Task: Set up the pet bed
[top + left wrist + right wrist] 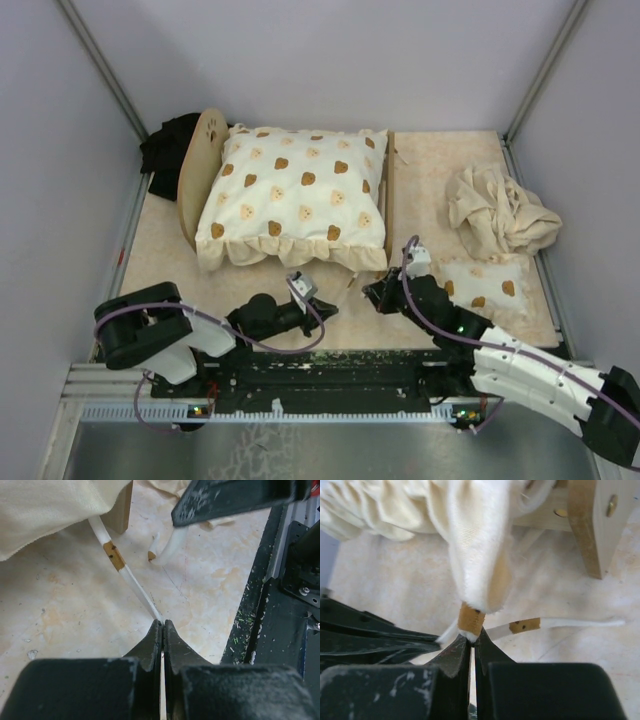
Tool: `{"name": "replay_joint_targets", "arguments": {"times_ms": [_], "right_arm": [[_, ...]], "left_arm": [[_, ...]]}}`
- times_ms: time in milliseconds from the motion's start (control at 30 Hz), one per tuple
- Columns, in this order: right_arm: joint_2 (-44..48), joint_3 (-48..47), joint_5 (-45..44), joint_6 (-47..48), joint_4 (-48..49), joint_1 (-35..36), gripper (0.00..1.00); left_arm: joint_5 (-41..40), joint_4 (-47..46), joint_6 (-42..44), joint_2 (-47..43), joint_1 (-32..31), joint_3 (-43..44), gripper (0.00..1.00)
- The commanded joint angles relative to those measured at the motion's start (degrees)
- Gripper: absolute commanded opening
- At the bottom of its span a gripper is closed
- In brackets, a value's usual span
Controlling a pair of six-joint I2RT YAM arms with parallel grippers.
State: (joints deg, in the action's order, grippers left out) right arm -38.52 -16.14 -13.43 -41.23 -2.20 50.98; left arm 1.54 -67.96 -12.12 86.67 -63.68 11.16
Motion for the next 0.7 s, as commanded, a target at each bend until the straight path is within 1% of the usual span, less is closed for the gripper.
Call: {"name": "replay_joint_targets", "arguments": {"times_ms": [0,100,233,333,600,667], "right_arm": [[4.7,-2.9,2.4,-6.6,11.1,0.4,0.00],[6.4,-2.2,2.0,-10.7,19.0,0.3,0.00],[5.7,-2.0,-0.7,-14.2,25.4,0.3,0.00],[3.8,-1.1,-2.7,-16.0,28.5,0.3,0.00],[-2.4,0.3,-4.8,-14.6,29.4,0.3,0.00],[-2.9,-1.3,-4.5,-11.5,23.3,0.3,0.00]], "left_arm": [[-0.5,-1.2,1.1,1.8,-0.9,-1.0,0.00],[-1.0,-4.0,1.2,4.5,-1.9,-1.2,0.00],[-1.1,-8.5,0.0,7.7,-3.2,-0.6,0.00],[-1.1,-7.3,-0.1,8.6,-4.3,1.3,0.00],[-1.2,-6.9,-0.9,8.5,-5.7,3.3,0.00],[-1.5,-6.9,-1.3,7.4,-5.6,3.2,0.00]]}}
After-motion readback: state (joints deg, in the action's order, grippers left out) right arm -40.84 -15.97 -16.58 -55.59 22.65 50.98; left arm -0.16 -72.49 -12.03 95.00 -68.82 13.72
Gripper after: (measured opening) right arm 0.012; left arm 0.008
